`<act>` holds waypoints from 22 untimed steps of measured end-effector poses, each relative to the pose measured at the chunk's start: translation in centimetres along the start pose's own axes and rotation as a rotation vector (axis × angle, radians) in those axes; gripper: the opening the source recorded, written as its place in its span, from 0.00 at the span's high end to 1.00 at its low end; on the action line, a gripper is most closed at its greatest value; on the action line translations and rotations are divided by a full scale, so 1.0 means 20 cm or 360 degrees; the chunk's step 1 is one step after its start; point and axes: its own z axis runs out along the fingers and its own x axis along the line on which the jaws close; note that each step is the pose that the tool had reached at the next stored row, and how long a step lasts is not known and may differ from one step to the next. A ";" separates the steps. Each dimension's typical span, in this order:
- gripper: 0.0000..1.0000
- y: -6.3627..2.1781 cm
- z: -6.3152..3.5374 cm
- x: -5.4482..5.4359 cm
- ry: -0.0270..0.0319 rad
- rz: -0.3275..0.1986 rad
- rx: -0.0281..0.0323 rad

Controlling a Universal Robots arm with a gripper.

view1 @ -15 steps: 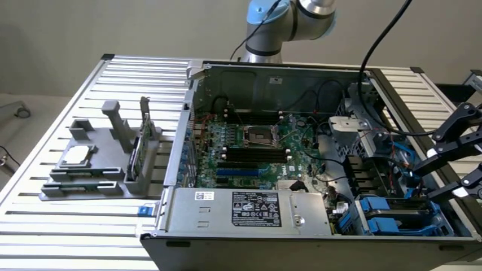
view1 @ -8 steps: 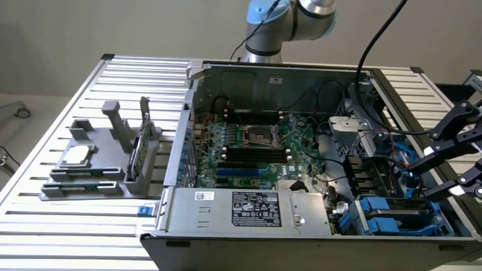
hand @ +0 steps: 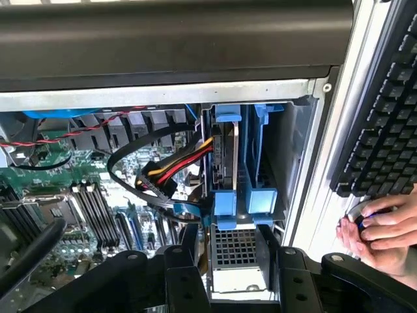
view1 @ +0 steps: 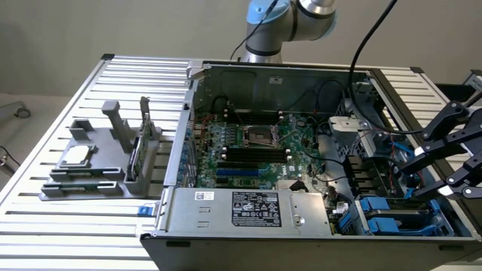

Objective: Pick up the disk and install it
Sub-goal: 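Insert the second disk wire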

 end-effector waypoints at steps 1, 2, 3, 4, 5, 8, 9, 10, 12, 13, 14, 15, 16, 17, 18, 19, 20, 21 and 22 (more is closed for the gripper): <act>0.52 -0.004 0.007 0.00 0.00003 -0.0001 -0.00045; 0.52 -0.006 0.012 0.00 0.00001 -0.0002 -0.00087; 0.52 -0.008 0.014 0.00 -0.00004 -0.0003 -0.00117; 0.52 -0.009 0.014 0.01 -0.00011 -0.0005 -0.00133; 0.52 -0.009 0.014 0.01 -0.00015 -0.0005 -0.00149; 0.52 -0.011 0.014 0.02 -0.00024 -0.0008 -0.00212; 0.52 -0.011 0.013 0.03 -0.00031 -0.0008 -0.00252; 0.52 -0.011 0.013 0.03 -0.00040 -0.0009 -0.00307; 0.52 -0.011 0.013 0.03 -0.00075 -0.0009 -0.00459; 0.52 -0.011 0.013 0.04 -0.00089 -0.0009 -0.00542; 0.52 -0.012 0.013 0.04 -0.00100 -0.0009 -0.00613; 0.52 -0.012 0.012 0.04 -0.00106 -0.0008 -0.00680; 0.52 -0.013 0.011 0.04 -0.00110 -0.0008 -0.00736; 0.52 -0.014 0.009 0.04 -0.00117 -0.0008 -0.00781; 0.52 -0.015 0.009 0.04 -0.00118 -0.0008 -0.00823; 0.52 -0.016 0.009 0.04 -0.00121 -0.0008 -0.00864; 0.52 -0.017 0.008 0.04 -0.00127 -0.0008 -0.00902; 0.52 -0.018 0.008 0.04 -0.00132 -0.0008 -0.00941; 0.54 -0.019 0.008 0.04 -0.00138 -0.0007 -0.00977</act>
